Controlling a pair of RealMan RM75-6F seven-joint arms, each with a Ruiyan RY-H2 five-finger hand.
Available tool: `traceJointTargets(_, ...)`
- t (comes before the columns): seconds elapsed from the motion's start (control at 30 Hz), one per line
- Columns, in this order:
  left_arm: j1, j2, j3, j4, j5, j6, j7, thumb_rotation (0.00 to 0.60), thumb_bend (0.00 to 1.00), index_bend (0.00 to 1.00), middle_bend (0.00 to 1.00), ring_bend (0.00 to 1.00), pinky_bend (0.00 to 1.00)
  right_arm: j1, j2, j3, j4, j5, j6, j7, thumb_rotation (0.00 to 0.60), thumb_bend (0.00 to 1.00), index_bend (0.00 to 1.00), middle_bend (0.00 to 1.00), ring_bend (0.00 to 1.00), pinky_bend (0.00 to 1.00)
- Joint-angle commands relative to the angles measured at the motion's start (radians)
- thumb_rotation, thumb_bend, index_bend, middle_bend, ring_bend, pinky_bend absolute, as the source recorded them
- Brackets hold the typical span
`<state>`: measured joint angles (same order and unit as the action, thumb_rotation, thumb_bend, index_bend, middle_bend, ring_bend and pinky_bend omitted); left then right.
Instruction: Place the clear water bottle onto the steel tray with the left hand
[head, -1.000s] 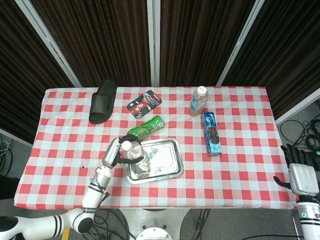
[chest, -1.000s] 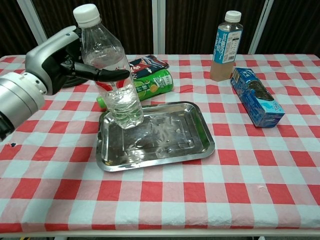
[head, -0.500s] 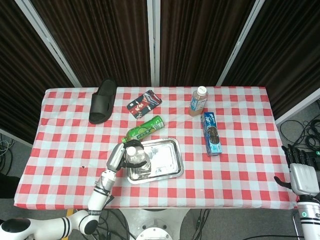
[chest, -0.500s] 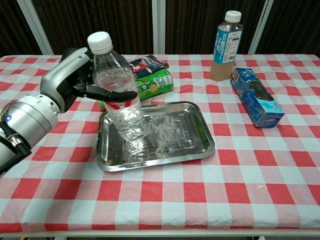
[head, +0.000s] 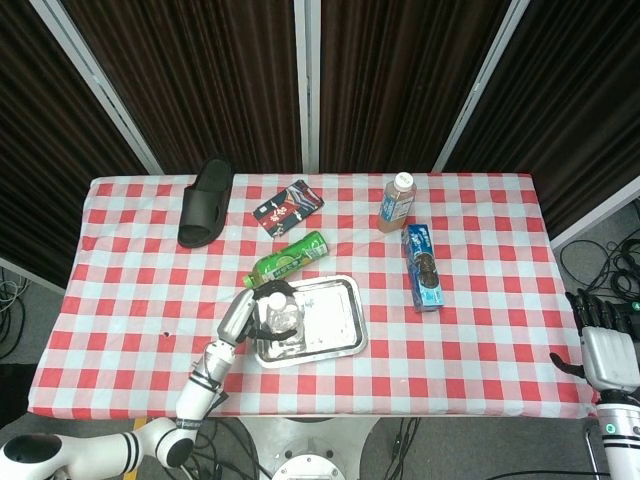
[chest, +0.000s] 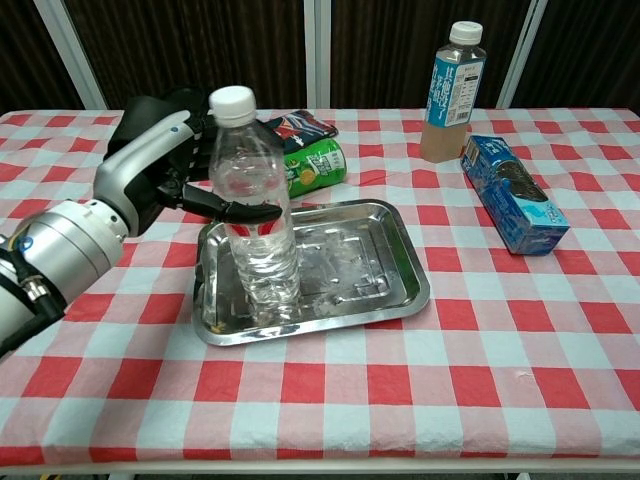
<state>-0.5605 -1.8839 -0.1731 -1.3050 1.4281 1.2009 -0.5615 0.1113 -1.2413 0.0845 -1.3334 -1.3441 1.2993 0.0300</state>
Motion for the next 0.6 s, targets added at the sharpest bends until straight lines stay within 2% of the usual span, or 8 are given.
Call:
traceJointTargets(0.03, 0.001, 0.006, -0.006, -0.009, -0.002, 0.002, 0.000, 0.600, 0.03, 0.32, 0.42, 0.35, 0.39, 0.000, 0.000, 0.000, 0.000, -0.002, 0.002, 0.001, 0.600, 0.10, 0.00, 0.00, 0.00, 0.00)
traceJointTargets(0.2, -0.002, 0.032, -0.023, -0.064, 0.002, 0.008, 0.009, 0.600, 0.02, 0.31, 0.41, 0.34, 0.37, -0.001, 0.000, -0.001, 0.001, -0.003, 0.002, 0.001, 0.600, 0.10, 0.00, 0.00, 0.00, 0.00)
traceJointTargets(0.33, -0.014, 0.087, -0.060, -0.172, 0.019, 0.026, 0.041, 0.600, 0.00, 0.28, 0.40, 0.31, 0.33, 0.000, 0.001, 0.001, 0.000, -0.001, 0.001, 0.001, 0.600, 0.10, 0.00, 0.00, 0.00, 0.00)
traceJointTargets(0.47, -0.034, 0.187, -0.132, -0.350, -0.026, -0.006, 0.104, 0.600, 0.00, 0.23, 0.36, 0.27, 0.28, 0.001, 0.001, 0.001, -0.002, -0.001, 0.001, -0.001, 0.600, 0.10, 0.00, 0.00, 0.00, 0.00)
traceJointTargets(0.6, -0.051, 0.274, -0.213, -0.472, -0.084, -0.018, 0.193, 0.600, 0.00, 0.22, 0.35, 0.26, 0.27, 0.000, 0.002, 0.002, -0.004, -0.003, 0.006, -0.002, 0.600, 0.10, 0.00, 0.00, 0.00, 0.00)
